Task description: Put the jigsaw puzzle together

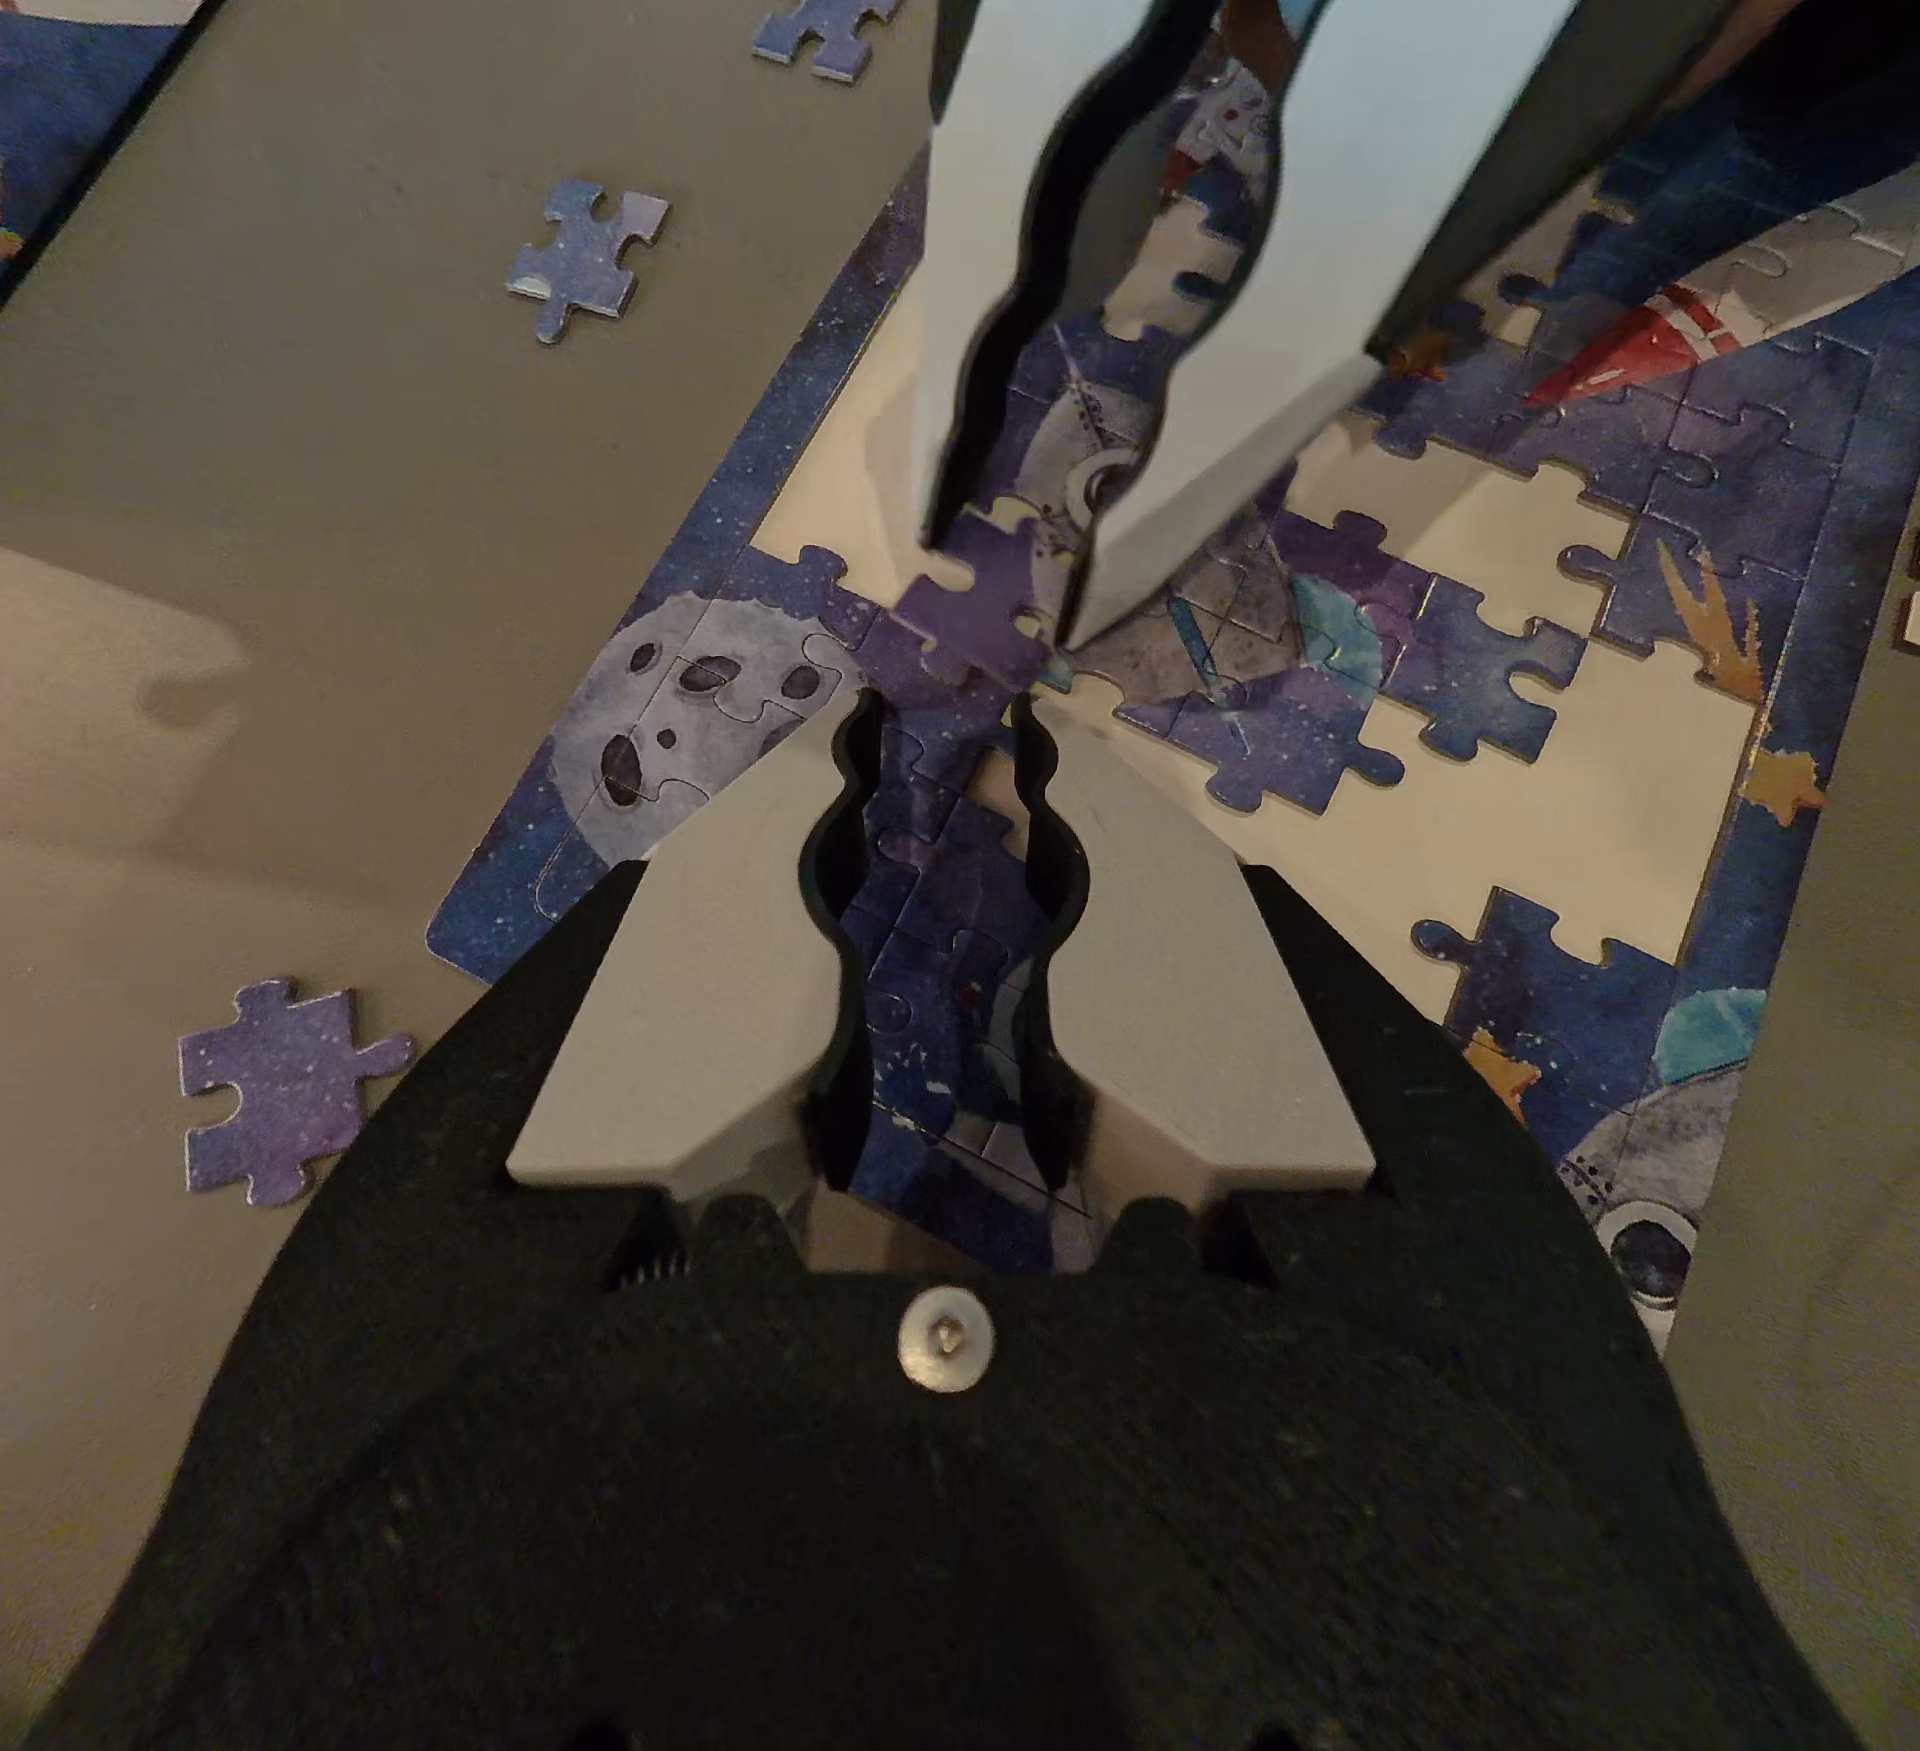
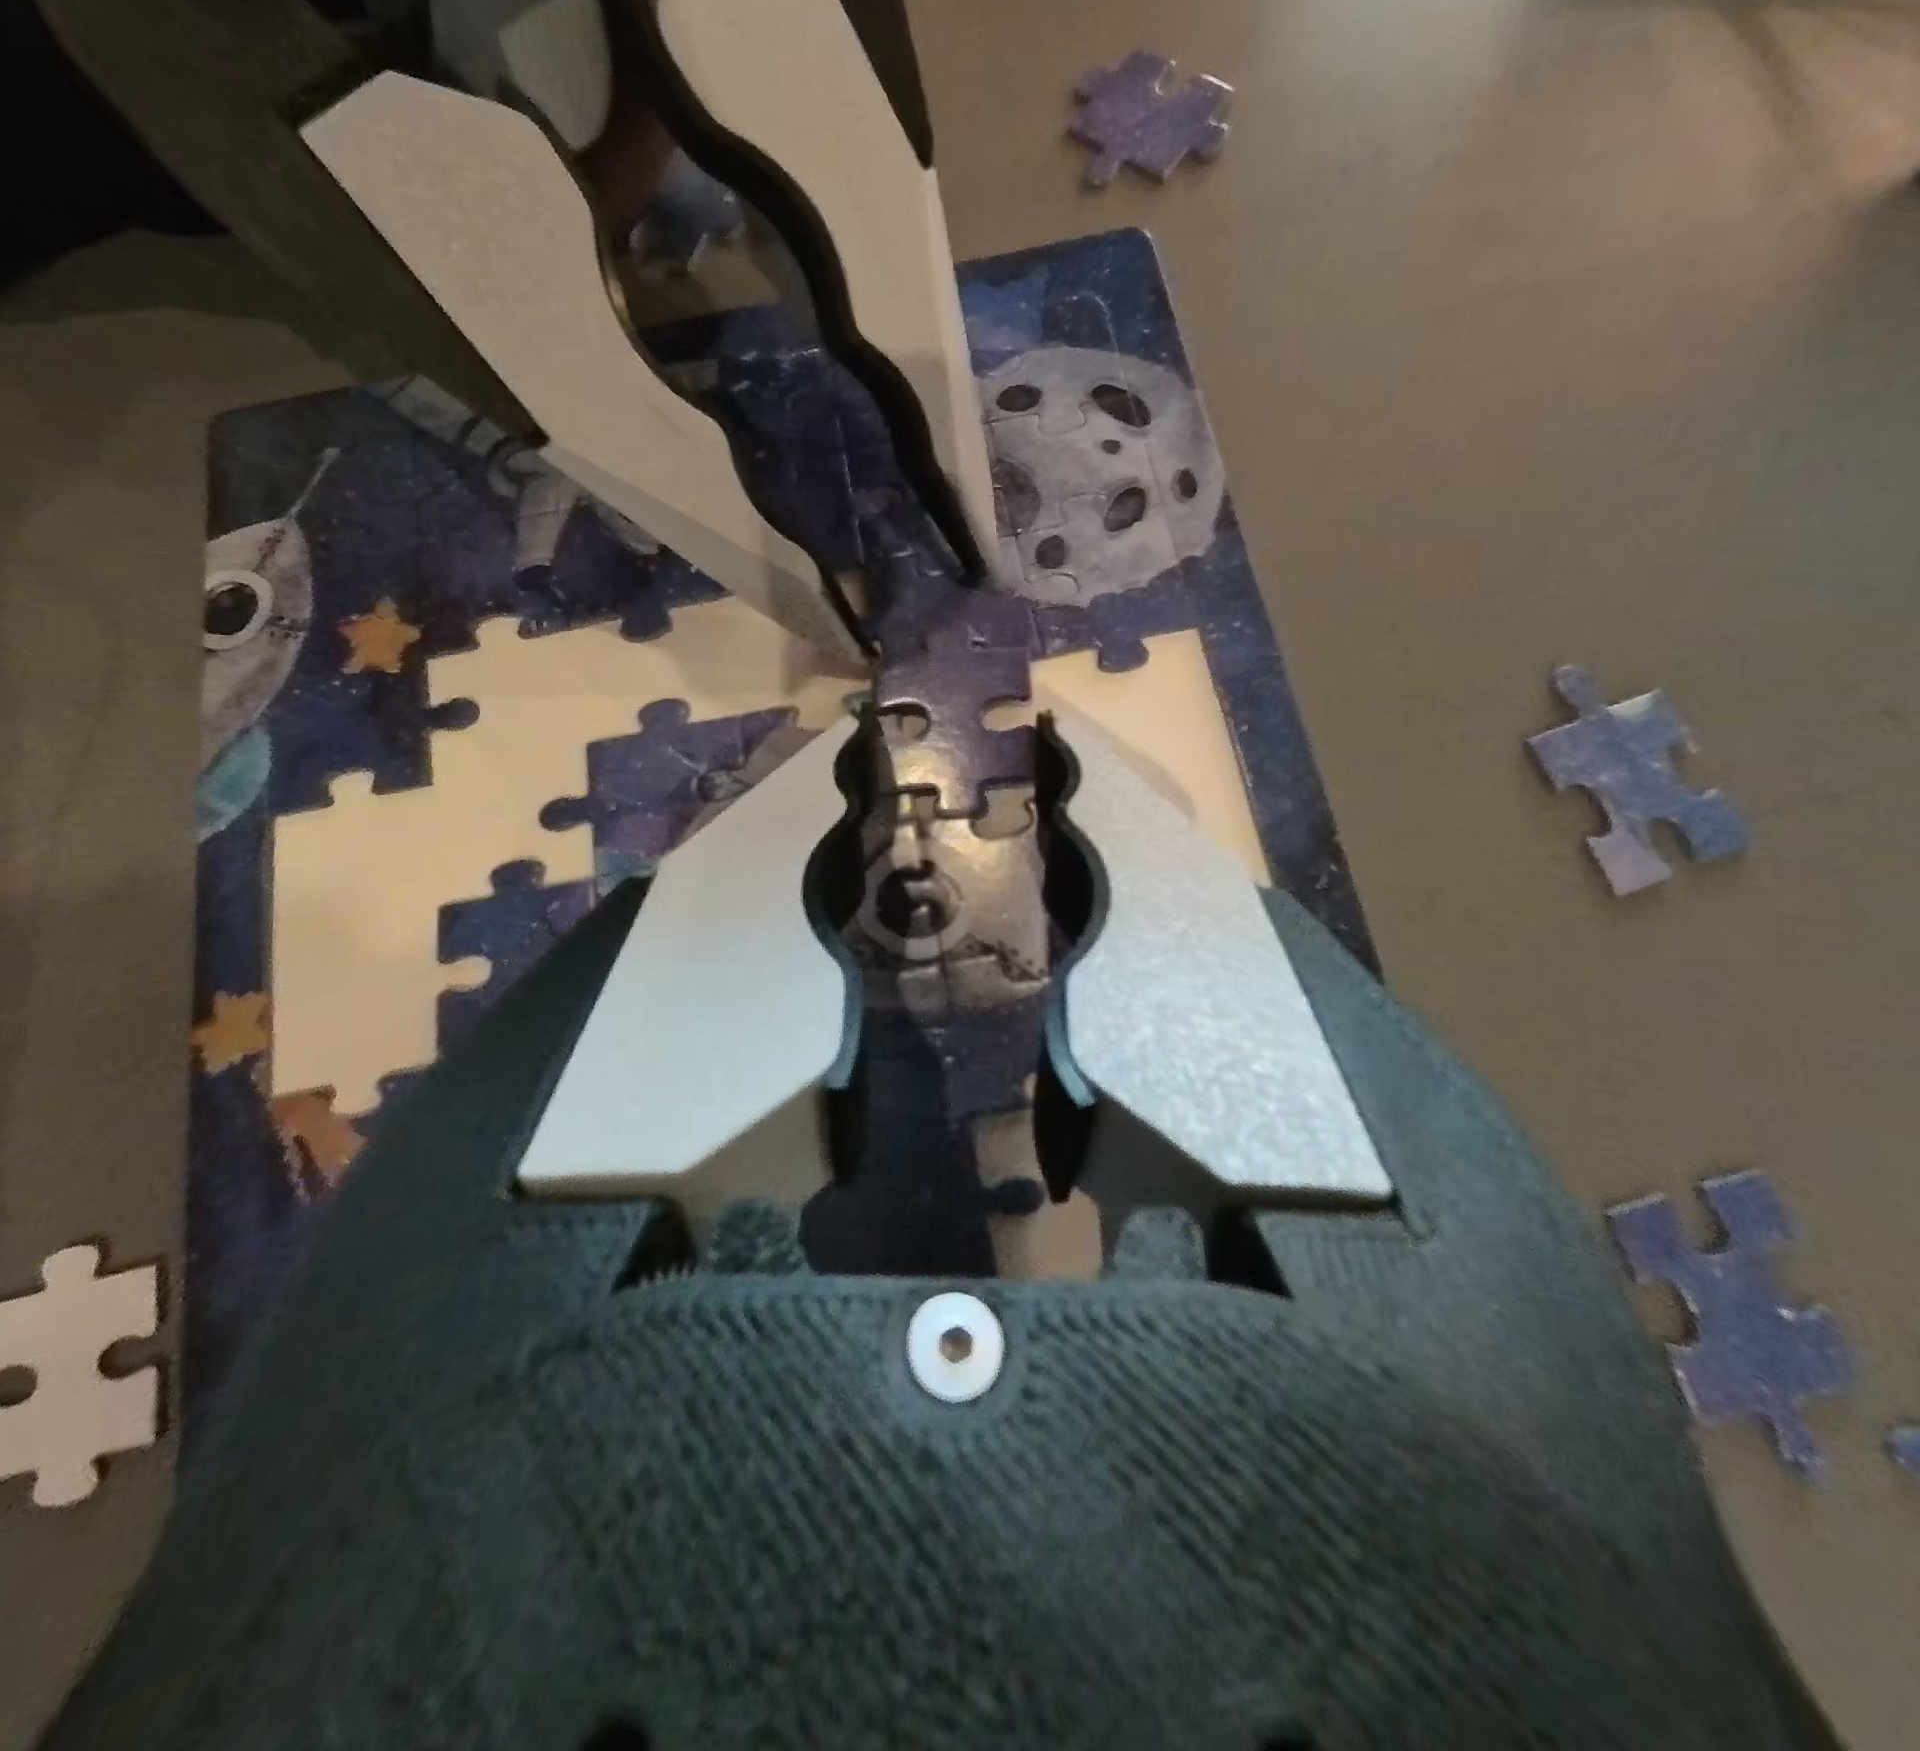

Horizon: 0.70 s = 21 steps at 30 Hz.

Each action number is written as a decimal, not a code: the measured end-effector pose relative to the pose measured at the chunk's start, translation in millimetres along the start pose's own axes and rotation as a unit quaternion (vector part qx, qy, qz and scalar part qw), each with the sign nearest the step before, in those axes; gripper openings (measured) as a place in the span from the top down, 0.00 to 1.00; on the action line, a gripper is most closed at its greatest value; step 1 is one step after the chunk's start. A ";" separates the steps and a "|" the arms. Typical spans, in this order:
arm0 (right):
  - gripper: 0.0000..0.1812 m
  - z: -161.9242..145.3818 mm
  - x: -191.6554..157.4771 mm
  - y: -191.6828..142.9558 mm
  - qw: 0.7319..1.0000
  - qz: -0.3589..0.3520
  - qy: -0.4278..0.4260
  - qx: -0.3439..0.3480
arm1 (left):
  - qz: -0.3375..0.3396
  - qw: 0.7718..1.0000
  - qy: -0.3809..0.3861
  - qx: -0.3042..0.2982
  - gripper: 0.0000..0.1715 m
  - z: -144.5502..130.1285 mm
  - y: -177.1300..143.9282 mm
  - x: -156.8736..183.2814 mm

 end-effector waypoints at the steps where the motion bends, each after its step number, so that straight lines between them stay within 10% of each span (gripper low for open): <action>1: 0.84 0.9 -0.9 0.1 1.000 -0.007 -0.006 -0.002 | 0.000 1.000 0.000 0.000 0.86 -0.2 -0.3 0.0; 15: 0.79 -3.8 41.3 -30.2 0.987 -0.150 0.041 0.046 | 0.000 1.000 0.001 0.000 0.86 0.2 -0.2 0.0; 21: 0.81 1.5 -0.5 -17.2 0.999 -0.013 -0.018 0.031 | 0.002 1.000 0.005 0.000 0.88 0.4 0.0 -0.1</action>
Point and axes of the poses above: each gripper's, where its closed fingertips meet, y out along the fingers, z out of its top, x = y × z across the jaws, the point moved 8 cm from there along -y, back along the fingers, and after that the axes turned 3 degrees about -x, right-handed, at the moved point
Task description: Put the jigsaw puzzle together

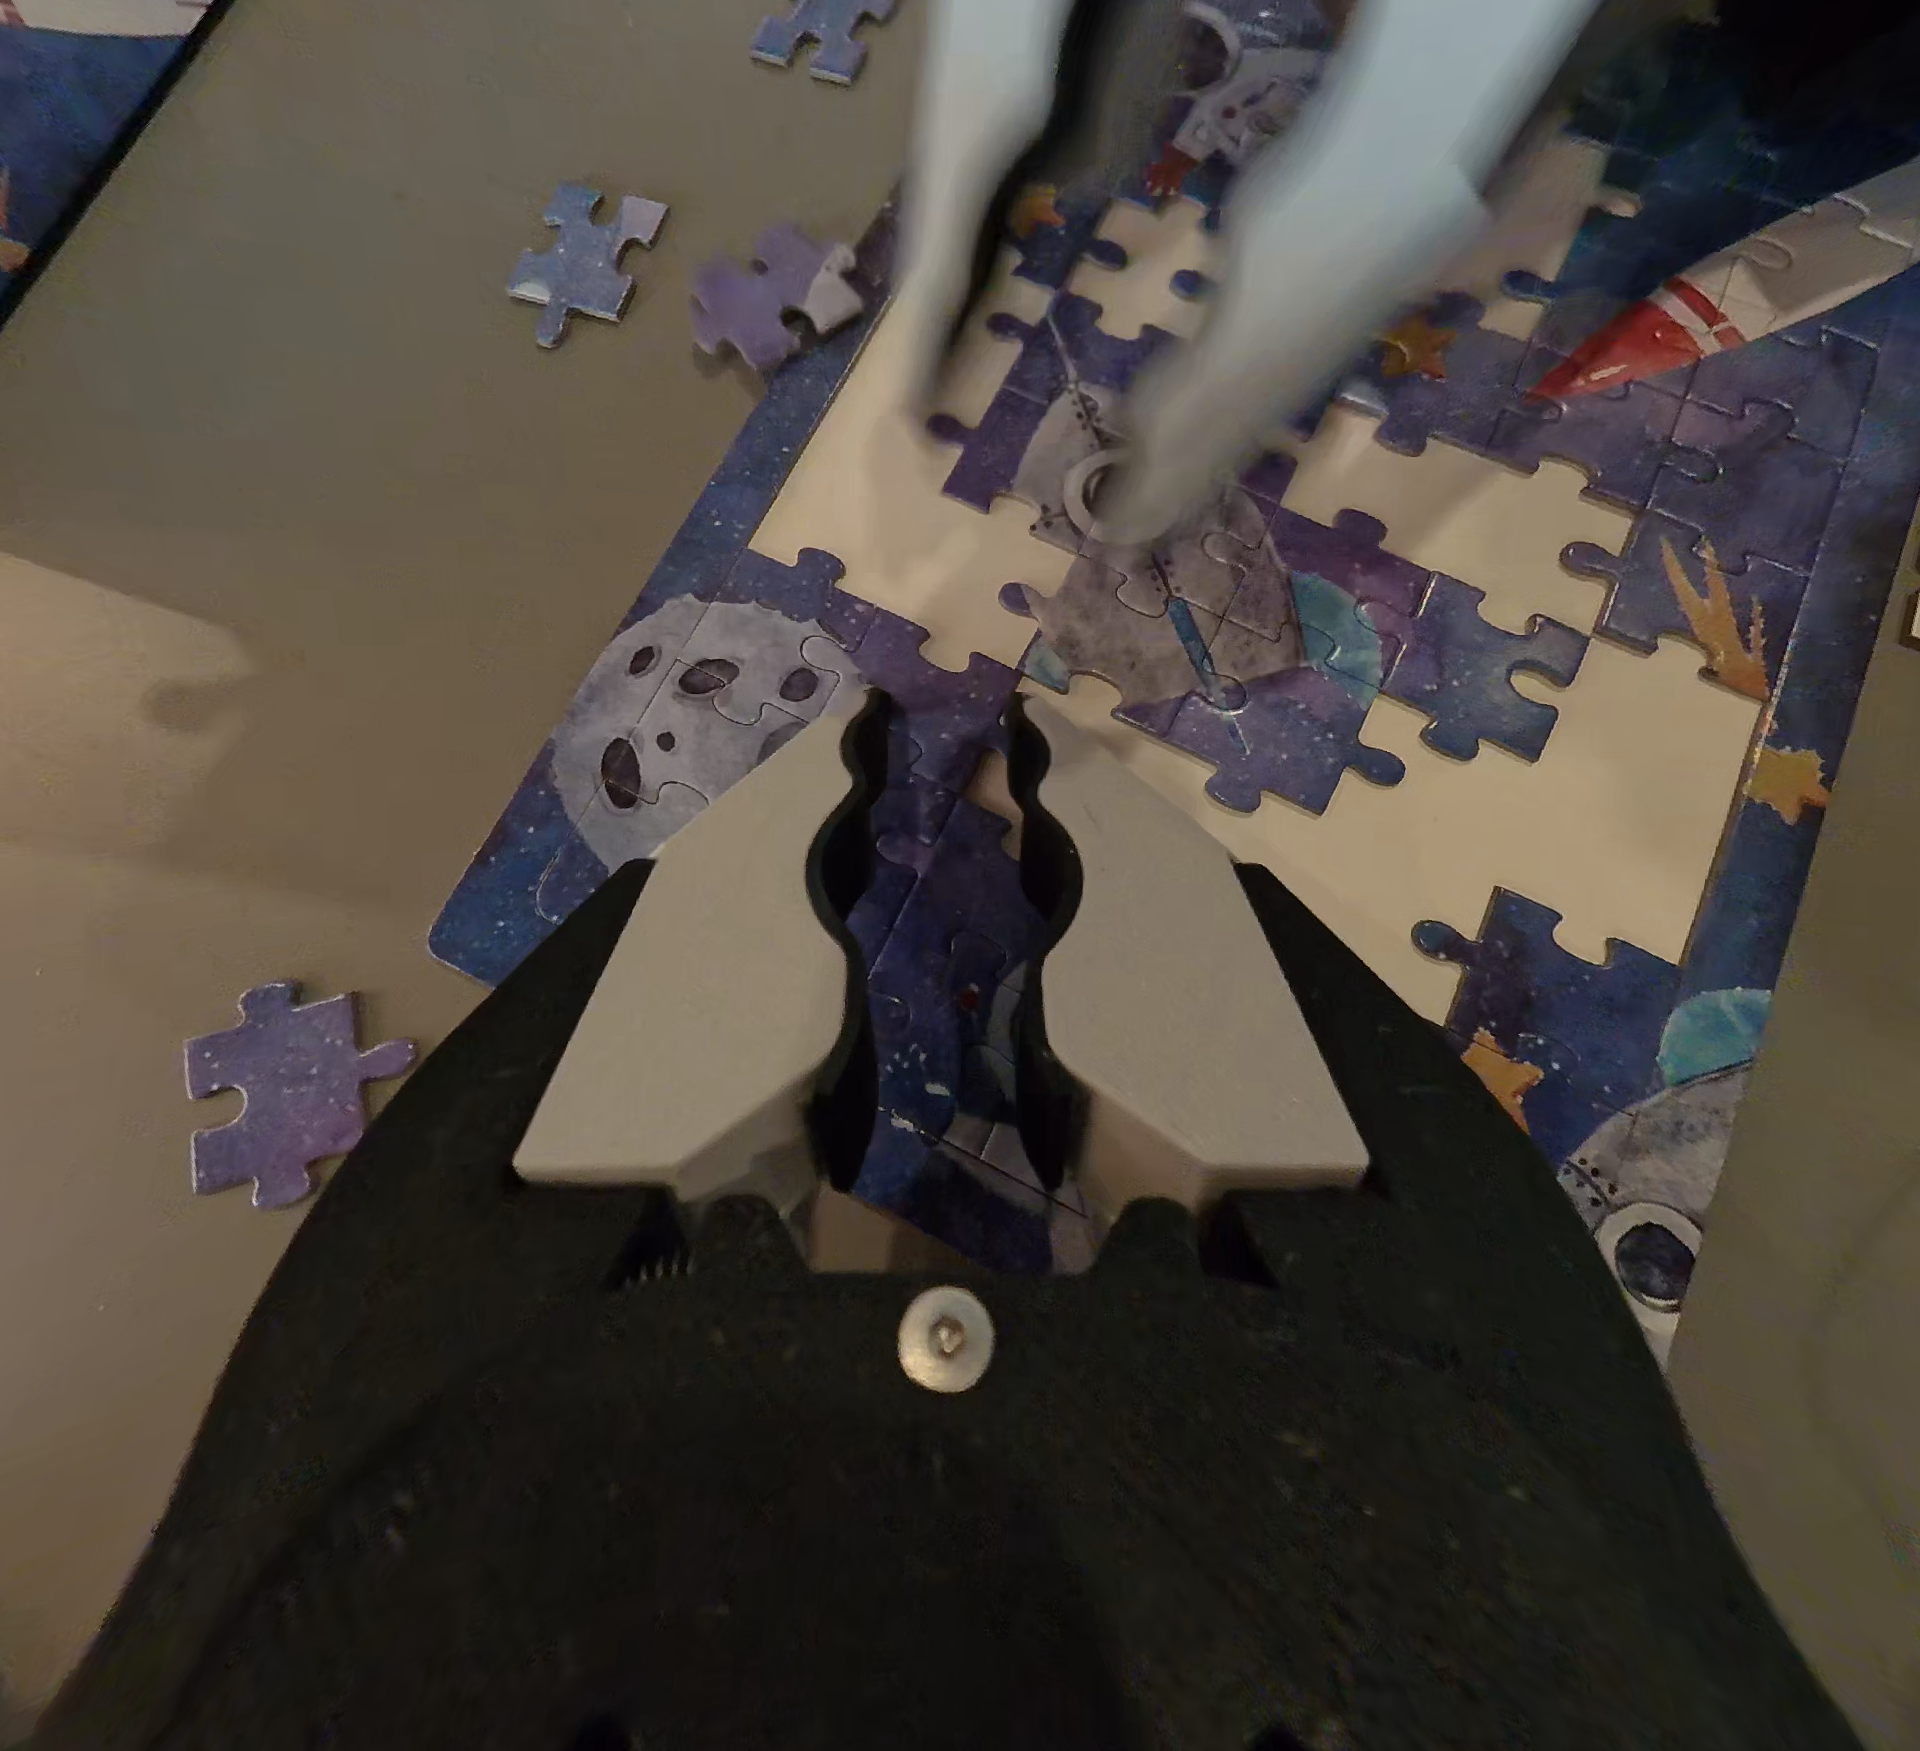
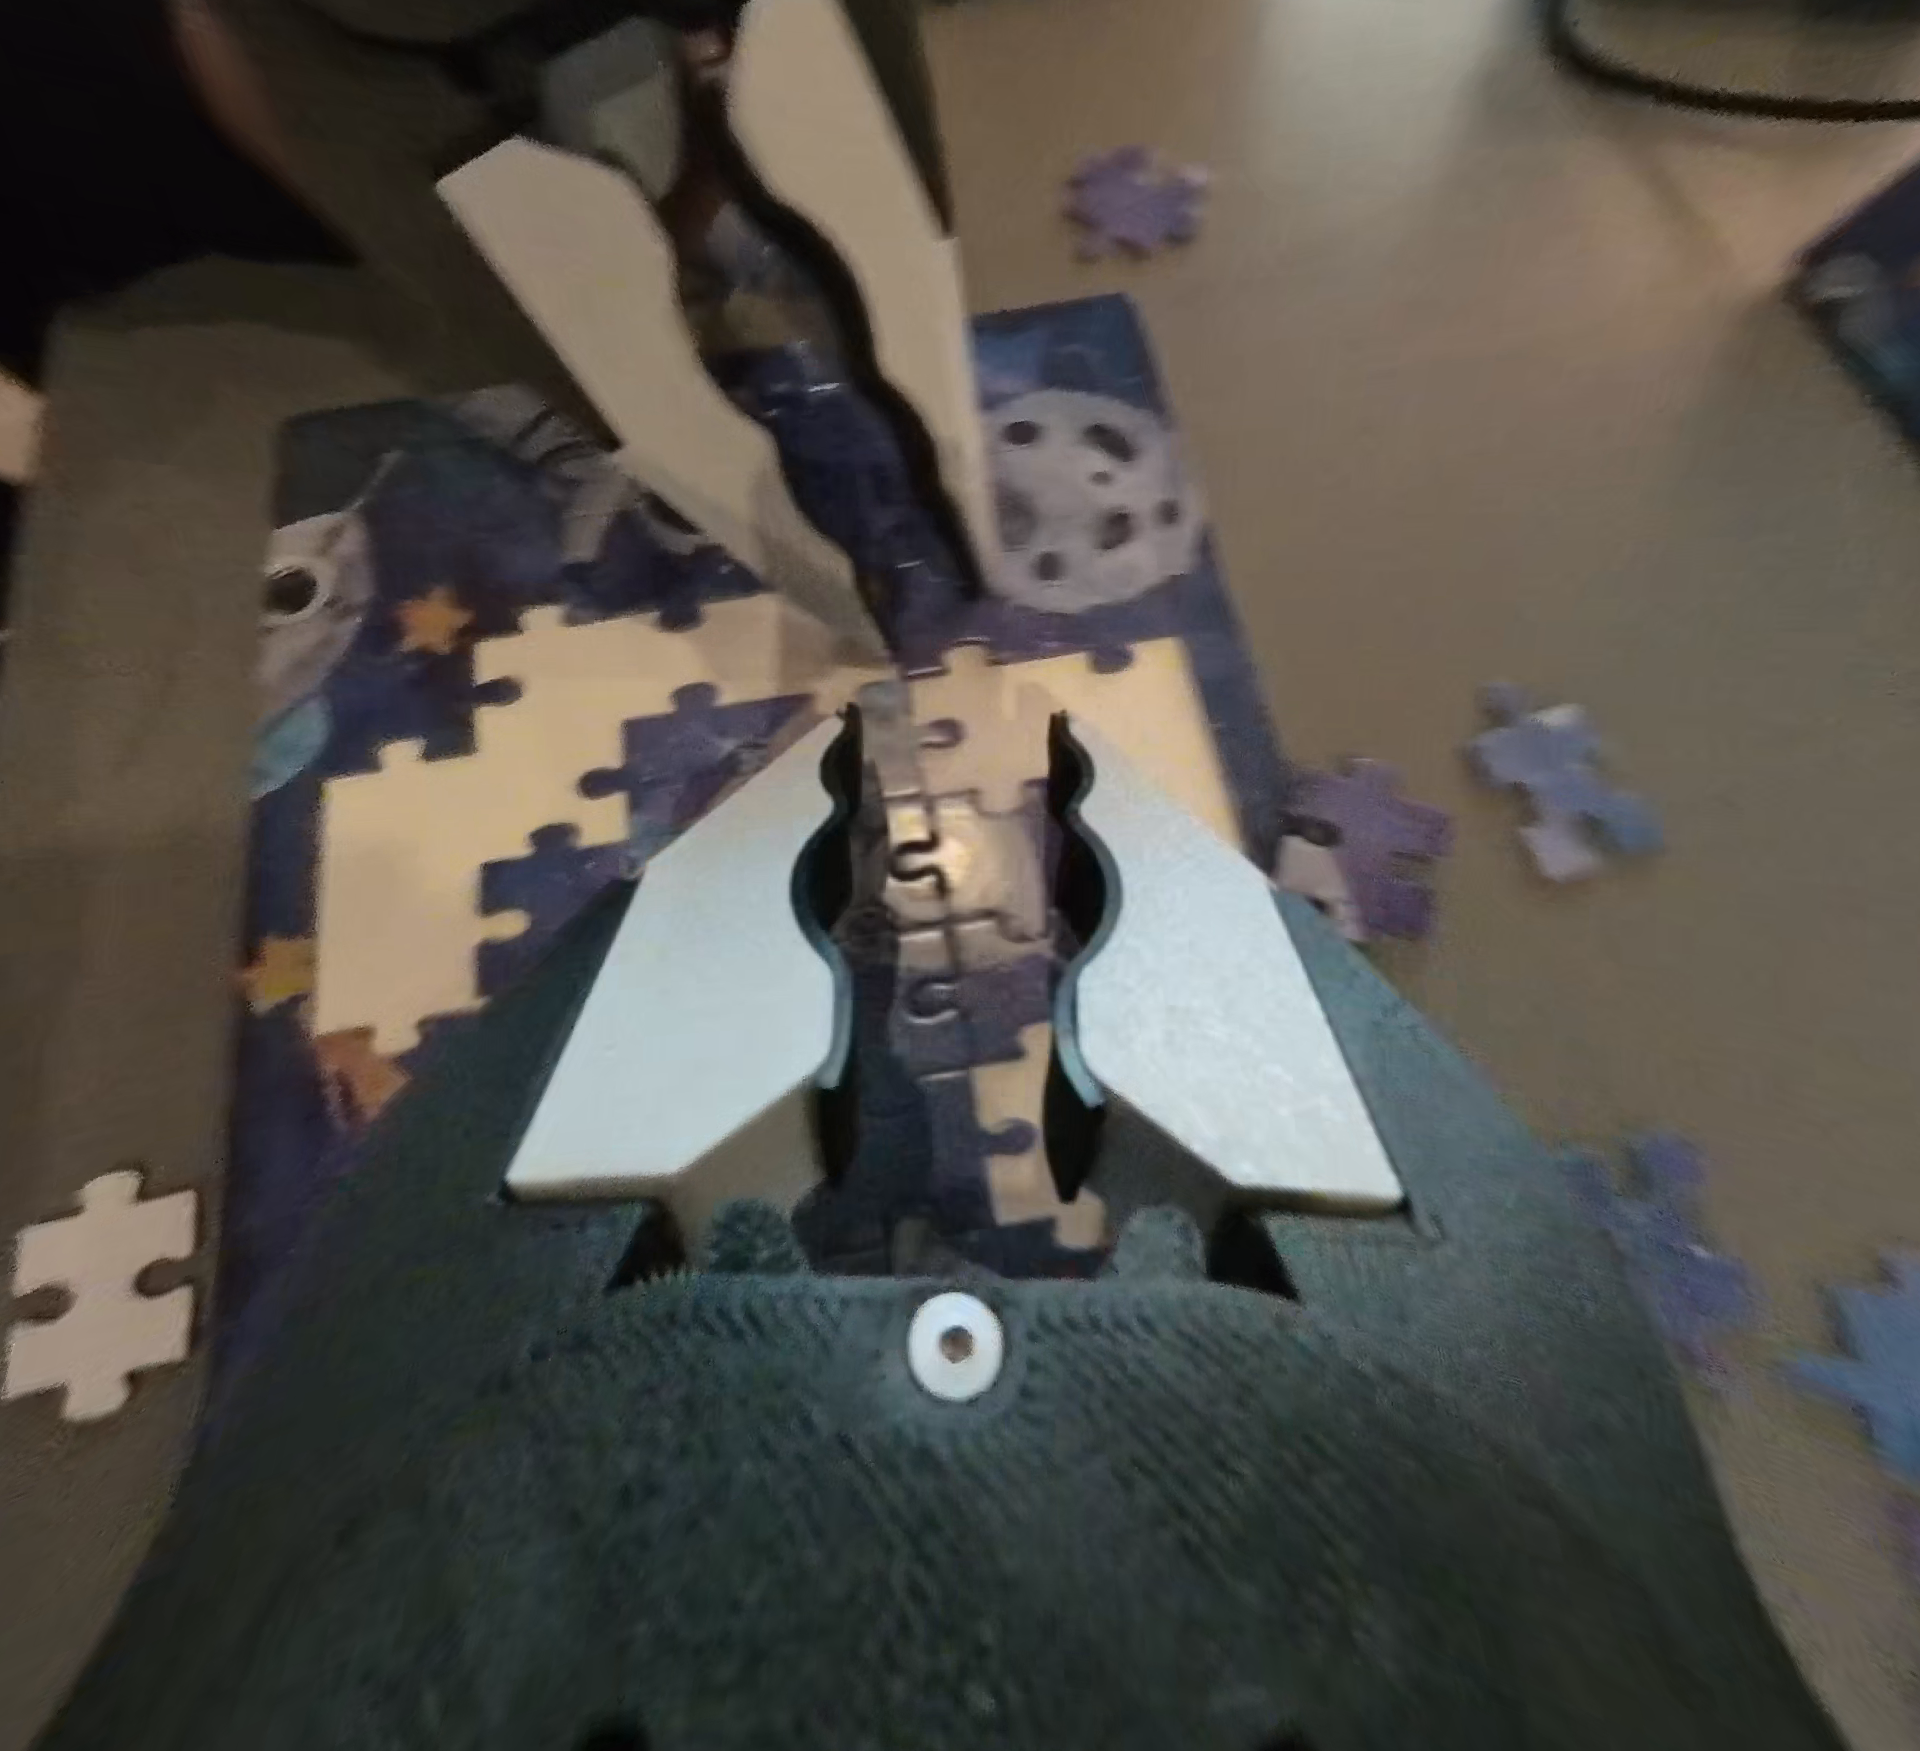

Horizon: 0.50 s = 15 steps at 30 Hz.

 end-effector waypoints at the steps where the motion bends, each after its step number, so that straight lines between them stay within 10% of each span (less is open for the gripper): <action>1: 0.81 -1.3 -4.9 3.9 1.000 0.017 -0.004 -0.010 | 0.000 1.000 0.002 0.000 0.89 0.2 0.0 0.2; 15: 0.81 -5.1 -15.1 13.8 0.999 0.040 -0.014 -0.029 | -0.005 1.000 -0.002 0.000 0.89 0.3 0.4 -0.1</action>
Point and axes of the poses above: each gripper's, where its closed fingertips meet, y out along the fingers, z out of its top, x = y × z across the jaws, the point moved 8 cm from there along -y, back along the fingers, and after that the axes turned 3 degrees about -x, right-handed, at the moved point
